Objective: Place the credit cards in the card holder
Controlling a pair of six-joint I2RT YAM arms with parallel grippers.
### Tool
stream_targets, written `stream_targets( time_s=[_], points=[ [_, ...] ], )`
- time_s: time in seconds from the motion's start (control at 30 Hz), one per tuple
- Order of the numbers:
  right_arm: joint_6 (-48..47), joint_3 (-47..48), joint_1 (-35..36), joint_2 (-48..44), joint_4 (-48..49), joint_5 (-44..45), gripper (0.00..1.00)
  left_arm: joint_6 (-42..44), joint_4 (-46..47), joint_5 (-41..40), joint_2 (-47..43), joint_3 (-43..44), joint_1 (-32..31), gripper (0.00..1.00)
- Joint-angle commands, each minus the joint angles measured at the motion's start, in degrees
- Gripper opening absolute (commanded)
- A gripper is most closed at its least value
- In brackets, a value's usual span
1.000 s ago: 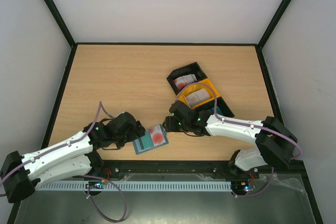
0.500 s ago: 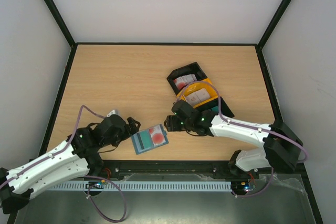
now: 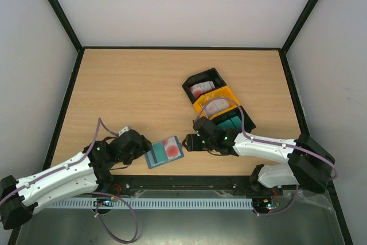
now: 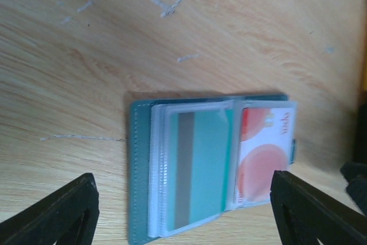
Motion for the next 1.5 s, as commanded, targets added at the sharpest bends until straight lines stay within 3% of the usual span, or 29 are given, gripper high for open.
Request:
stream_targets(
  time_s=[0.0,0.17,0.23,0.3,0.57,0.77,1.2,1.47],
  points=[
    [0.6,-1.2,0.4,2.5,4.9,-2.7,0.58,-3.7,2.8,1.2,0.7,-3.2,-1.4,0.8],
    [1.3,-1.7,0.4,6.1,8.6,-5.1,0.51,-3.3,10.2,3.4,0.2,-6.2,-1.6,0.64],
    [1.6,-1.6,0.4,7.1,9.1,-5.0,0.45,-2.7,12.5,3.9,0.5,-6.6,-1.6,0.45],
    [2.4,-1.8,0.4,7.4,9.6,-4.1,0.38,-2.6,13.4,4.1,1.2,-7.0,-1.6,0.4],
    [2.7,-2.2,0.7,7.3,10.8,-4.8,0.34,-1.2,17.8,6.2,5.2,-8.9,-1.6,0.42],
    [-0.5,4.3,7.6,5.2,5.1,4.9,0.33,-0.4,18.4,6.3,6.9,-9.3,-1.6,0.41],
    [-0.1,12.7,12.7,22.8,10.8,-0.7,0.16,0.0,19.6,6.8,6.8,-11.1,-1.4,0.4],
    [1.8,12.2,12.8,25.6,10.4,-0.3,0.05,0.7,21.2,7.7,6.6,-11.6,-1.2,0.4]
  ],
)
